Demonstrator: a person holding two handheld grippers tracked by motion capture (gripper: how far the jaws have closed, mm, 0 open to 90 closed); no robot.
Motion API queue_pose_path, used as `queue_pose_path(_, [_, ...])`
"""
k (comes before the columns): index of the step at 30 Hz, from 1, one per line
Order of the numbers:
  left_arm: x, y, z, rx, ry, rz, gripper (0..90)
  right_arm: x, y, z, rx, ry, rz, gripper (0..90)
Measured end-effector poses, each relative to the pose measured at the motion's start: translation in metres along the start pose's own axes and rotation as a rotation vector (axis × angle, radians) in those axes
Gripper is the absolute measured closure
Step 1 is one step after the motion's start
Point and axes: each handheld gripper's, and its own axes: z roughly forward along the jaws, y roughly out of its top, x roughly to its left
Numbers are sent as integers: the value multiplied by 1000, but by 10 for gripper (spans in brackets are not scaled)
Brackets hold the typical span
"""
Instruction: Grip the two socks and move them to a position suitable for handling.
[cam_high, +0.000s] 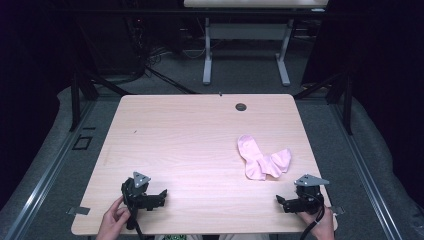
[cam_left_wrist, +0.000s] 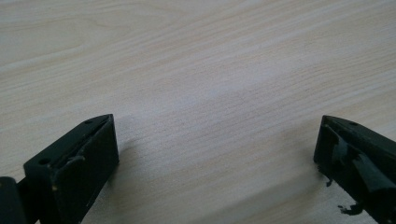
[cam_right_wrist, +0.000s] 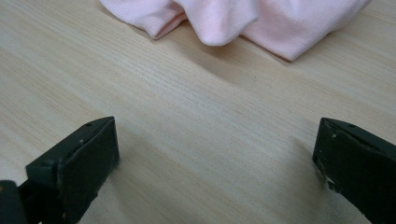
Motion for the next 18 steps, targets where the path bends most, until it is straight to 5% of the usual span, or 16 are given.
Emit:
queue_pose_path(9, [0, 0, 0, 1, 0, 0, 0, 0, 3, 0, 21, -37, 35, 3])
queue_pose_path(18, [0, 0, 0, 0, -2, -1, 0, 8, 20, -16, 29, -19, 72, 39])
